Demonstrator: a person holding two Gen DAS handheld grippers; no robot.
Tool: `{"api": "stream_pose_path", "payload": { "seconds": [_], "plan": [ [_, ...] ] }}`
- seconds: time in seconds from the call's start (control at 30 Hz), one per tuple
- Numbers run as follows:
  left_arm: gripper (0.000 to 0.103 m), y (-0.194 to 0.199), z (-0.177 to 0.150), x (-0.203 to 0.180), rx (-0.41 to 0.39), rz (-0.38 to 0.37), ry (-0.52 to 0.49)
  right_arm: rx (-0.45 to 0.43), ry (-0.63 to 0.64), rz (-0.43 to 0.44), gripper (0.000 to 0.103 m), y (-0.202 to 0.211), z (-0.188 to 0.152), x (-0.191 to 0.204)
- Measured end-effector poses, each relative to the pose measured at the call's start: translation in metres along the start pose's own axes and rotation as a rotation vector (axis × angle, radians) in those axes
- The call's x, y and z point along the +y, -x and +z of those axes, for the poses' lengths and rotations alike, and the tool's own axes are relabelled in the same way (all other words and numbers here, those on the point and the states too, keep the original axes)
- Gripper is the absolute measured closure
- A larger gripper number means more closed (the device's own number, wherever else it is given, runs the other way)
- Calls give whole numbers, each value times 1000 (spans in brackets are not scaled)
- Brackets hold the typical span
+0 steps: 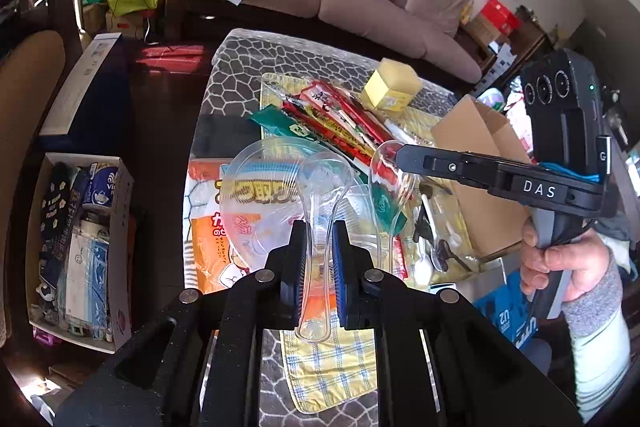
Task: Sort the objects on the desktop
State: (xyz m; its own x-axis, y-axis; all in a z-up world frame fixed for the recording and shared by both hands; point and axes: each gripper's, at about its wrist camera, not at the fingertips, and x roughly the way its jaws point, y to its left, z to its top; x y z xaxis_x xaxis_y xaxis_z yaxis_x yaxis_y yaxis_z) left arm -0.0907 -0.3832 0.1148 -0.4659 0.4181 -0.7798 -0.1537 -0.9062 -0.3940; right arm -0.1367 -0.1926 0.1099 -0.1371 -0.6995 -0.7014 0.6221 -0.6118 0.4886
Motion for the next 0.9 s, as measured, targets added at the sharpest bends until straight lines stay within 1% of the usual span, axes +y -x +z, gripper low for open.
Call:
{"api": "stream_pose_path", "payload": {
  "seconds": [0.07, 0.13, 0.27, 0.33, 0.4, 0.43, 0.5, 0.53, 0.67, 0.7, 0.77, 0.8, 0.9],
  "plan": [
    [91, 0, -5, 6, 3, -15, 22, 85, 64, -14, 98, -13, 4, 7],
    [91, 0, -9, 11, 1, -19, 30, 150, 122, -55, 98, -27, 7, 11],
    [91, 0, -14, 17, 2, -28, 44, 276, 186, -114, 98, -67, 9, 10],
    [91, -2, -14, 19, 6, -26, 45, 316, 193, -141, 97, -86, 6, 5],
    [91, -4, -14, 21, 10, -27, 50, 328, 182, -145, 95, -100, 5, 0],
    [91, -5, -14, 22, 12, -28, 51, 327, 168, -149, 95, -105, 4, -3],
    [91, -9, -14, 23, 15, -26, 56, 308, 139, -173, 84, -110, 5, -7],
    [91, -10, -14, 23, 16, -28, 60, 290, 128, -187, 72, -109, 6, -9],
    [91, -15, -15, 21, 14, -43, 73, 200, 60, -151, 70, -87, 13, -12],
    [91, -16, -15, 20, 17, -52, 75, 172, 25, -131, 68, -78, 15, -14],
    [91, -20, -15, 18, 20, -66, 87, 112, -45, -72, 61, -58, 15, -20],
    [91, -21, -16, 16, 14, -64, 90, 87, -77, -46, 60, -49, 14, -22],
    [91, -23, -18, 10, -22, -54, 96, 34, -192, 71, 58, -27, 8, -31]
  ]
}}
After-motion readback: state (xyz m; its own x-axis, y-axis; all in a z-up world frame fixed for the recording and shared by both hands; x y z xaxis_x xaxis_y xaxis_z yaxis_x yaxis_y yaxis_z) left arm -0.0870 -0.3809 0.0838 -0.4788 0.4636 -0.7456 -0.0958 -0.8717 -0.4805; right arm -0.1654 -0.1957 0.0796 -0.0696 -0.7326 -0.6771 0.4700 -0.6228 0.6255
